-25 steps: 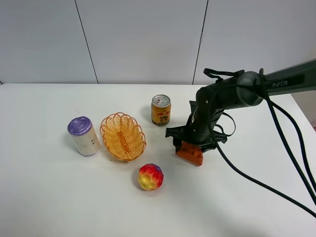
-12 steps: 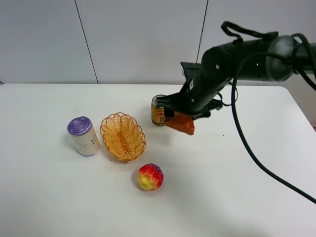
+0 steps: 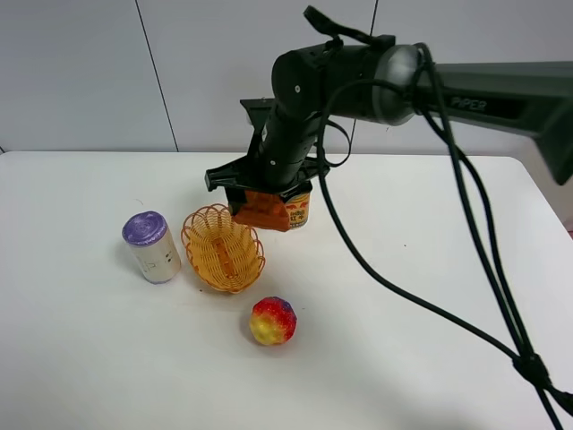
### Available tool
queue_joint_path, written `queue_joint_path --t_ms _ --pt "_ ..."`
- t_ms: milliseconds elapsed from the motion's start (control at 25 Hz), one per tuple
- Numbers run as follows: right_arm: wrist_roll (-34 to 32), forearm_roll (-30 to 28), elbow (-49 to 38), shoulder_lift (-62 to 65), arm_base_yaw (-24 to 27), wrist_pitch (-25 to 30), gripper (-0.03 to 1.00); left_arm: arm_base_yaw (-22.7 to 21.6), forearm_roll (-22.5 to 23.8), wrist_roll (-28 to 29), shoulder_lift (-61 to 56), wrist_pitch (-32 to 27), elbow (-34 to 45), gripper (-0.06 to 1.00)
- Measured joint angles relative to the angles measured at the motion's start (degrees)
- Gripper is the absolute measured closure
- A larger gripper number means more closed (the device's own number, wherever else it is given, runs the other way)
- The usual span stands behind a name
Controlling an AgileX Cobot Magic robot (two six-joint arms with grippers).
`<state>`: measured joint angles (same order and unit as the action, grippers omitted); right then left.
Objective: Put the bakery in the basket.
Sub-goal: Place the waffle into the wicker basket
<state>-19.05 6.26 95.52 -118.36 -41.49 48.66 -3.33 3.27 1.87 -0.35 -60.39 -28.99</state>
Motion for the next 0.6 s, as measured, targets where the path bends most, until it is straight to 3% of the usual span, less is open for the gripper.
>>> queue_joint_path --t_ms 600 --pt "6.3 9.0 6.1 -7.6 -0.6 1.0 0.30 0.0 0.0 0.0 0.0 0.0 0.0 0.00"
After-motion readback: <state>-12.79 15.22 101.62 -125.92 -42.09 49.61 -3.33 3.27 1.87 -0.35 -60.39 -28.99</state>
